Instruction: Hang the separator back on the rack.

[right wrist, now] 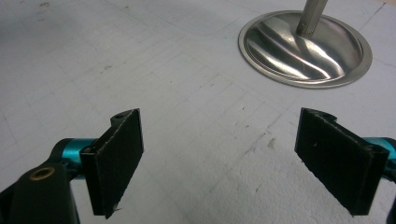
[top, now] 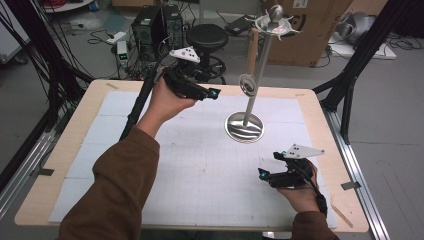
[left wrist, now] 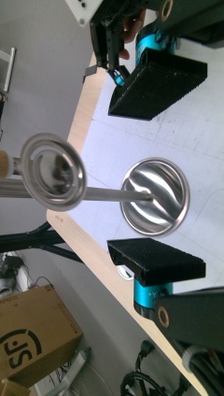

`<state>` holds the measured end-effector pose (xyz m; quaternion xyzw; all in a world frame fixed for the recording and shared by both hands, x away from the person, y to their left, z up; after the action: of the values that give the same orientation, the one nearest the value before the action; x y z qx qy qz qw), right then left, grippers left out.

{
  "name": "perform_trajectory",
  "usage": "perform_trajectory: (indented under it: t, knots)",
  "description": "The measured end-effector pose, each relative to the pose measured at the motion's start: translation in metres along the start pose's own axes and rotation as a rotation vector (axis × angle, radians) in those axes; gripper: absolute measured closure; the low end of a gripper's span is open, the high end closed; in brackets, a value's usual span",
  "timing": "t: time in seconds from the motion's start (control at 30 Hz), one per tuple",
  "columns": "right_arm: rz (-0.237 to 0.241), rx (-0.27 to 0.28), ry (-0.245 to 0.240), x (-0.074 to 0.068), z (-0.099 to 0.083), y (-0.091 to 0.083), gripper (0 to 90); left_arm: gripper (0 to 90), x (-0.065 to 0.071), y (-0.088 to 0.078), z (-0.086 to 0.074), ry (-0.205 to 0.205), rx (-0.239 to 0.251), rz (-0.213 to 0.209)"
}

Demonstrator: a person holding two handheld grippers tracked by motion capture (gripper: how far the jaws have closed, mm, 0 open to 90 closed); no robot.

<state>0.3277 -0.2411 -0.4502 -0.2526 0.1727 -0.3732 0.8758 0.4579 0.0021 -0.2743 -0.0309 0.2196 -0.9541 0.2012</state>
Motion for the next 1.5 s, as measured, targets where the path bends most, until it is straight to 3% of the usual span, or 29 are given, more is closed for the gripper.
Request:
perform_trajectory:
  t: [0.37,0.97,1.37,1.5]
  knots:
    - [0.006,-0.01,-0.008,-0.003,0.001,0.004,14.3,24.2,0.001,-0.029,-0.018,-0.013,0.023,-0.002]
    - [0.008,-0.03,-0.02,-0.005,-0.001,0.009,14.3,14.4,0.017,-0.068,-0.052,-0.025,0.043,-0.022]
    - [0.014,-0.036,-0.024,-0.009,0.0,0.011,14.3,11.5,0.025,-0.092,-0.086,-0.049,0.063,-0.006]
    - [0.015,-0.035,-0.025,-0.008,0.0,0.011,14.2,10.4,0.027,-0.103,-0.1,-0.06,0.062,0.024]
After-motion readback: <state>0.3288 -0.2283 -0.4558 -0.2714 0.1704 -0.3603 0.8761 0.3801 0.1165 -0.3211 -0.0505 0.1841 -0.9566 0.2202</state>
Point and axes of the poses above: each handheld gripper's, and its own axes: y roughly forward along the jaws, z roughly out of its top, x roughly to its right, the point moved 8 cm from there along y, roughly forward along the jaws, and after that the axes turned 4 degrees about y, right-handed, at the moved point
